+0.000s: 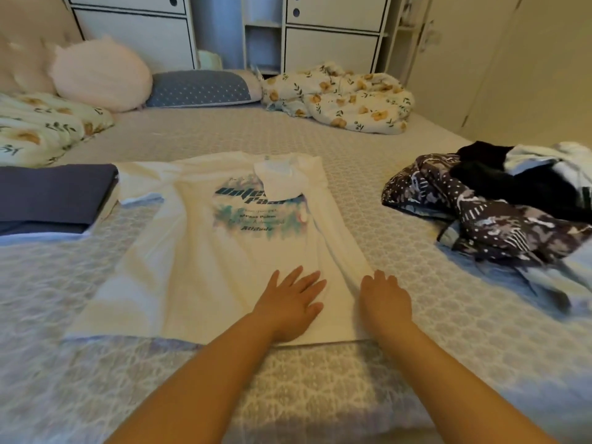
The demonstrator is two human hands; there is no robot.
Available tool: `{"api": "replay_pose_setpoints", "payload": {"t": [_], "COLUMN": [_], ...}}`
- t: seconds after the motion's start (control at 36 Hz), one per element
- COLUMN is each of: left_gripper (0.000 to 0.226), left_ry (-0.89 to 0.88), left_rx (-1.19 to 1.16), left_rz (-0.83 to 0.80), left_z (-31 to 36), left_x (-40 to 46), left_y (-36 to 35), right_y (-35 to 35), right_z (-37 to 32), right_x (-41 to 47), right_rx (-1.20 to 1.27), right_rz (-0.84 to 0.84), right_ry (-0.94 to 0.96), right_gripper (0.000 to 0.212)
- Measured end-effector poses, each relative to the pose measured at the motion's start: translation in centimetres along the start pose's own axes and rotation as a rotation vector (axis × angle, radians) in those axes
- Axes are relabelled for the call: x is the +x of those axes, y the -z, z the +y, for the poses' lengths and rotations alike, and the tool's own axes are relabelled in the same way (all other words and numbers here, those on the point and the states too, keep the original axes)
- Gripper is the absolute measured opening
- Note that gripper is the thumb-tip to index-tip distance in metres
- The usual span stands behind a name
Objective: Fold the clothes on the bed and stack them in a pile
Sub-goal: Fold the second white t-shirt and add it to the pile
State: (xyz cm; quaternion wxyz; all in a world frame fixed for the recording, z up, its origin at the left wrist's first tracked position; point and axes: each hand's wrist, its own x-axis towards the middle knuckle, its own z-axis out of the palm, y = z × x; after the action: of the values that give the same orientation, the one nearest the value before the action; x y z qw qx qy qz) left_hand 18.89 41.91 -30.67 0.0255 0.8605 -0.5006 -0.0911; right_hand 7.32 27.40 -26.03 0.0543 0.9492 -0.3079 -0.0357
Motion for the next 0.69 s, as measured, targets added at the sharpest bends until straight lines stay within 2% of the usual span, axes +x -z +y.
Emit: {"api": "replay_pose_setpoints", "payload": {"t": [0.08, 0.17, 0.22, 0.25, 0.31, 0.33, 0.39, 0.42, 0.47, 0.5, 0.53, 0.61, 0.67, 0.69], "left_gripper": [0.053, 0.051, 0.048, 0.042, 0.026, 0.024, 0.04, 0.04, 0.027, 0.024, 0.025, 0.035, 0.047, 0.053], "left_ry": [-0.062, -0.148, -0.187, -0.159, 0.039, 0.172, 0.495, 0.617, 0.702, 0.7, 0.687, 0.653, 0.61, 0.576], "left_rx": [-0.021, -0.065, -0.248, -0.456, -0.96, -1.192, -1.603, -1.683, -1.626, -1.584, -1.522, -1.318, -1.159, -1.059], "left_rz": [-0.011, -0.011, -0.031, -0.05, -0.025, 0.059, 0.244, 0.308, 0.317, 0.3, 0.29, 0.308, 0.303, 0.295], "left_z": [2.8, 5.4, 6.7, 6.8, 6.3, 5.4, 3.3, 2.4, 1.4, 1.4, 1.4, 2.4, 3.5, 4.0], "left_x": [-1.1, -2.0, -2.4, -2.5, -2.9, -3.1, -3.0, -2.8, -2.5, -2.3, -1.9, -0.3, 0.7, 1.2], "left_y": [-0.2, 0.1, 0.7, 1.2, 2.8, 3.7, 4.7, 4.8, 4.7, 4.6, 4.2, 3.7, 3.5, 3.4], "right_y": [2.4, 5.5, 7.0, 7.4, 7.6, 7.4, 6.6, 6.2, 5.5, 5.2, 5.0, 3.5, 2.6, 2.2], "right_z": [1.3, 1.3, 0.4, -0.1, -1.3, -1.8, -2.2, -2.1, -1.7, -1.4, -1.0, 0.1, 0.6, 0.8], "right_x": [-1.3, -2.2, -2.6, -2.7, -3.2, -3.5, -3.9, -4.0, -3.8, -3.6, -3.2, -1.5, -0.9, -0.7], "right_rx": [-0.044, -0.036, 0.077, 0.141, 0.166, 0.113, 0.043, 0.094, 0.416, 0.563, 0.651, 0.688, 0.704, 0.708], "right_rz": [-0.033, 0.077, 0.145, 0.142, 0.069, 0.006, -0.218, -0.355, -0.512, -0.472, -0.377, -0.035, 0.077, 0.075], "right_ry": [-0.019, -0.013, 0.027, 0.06, 0.143, 0.192, 0.277, 0.307, 0.305, 0.274, 0.224, 0.004, -0.148, -0.195], "right_gripper": [0.025, 0.023, 0.025, 0.027, 0.03, 0.031, 0.033, 0.037, 0.043, 0.042, 0.04, 0.03, 0.027, 0.029]}}
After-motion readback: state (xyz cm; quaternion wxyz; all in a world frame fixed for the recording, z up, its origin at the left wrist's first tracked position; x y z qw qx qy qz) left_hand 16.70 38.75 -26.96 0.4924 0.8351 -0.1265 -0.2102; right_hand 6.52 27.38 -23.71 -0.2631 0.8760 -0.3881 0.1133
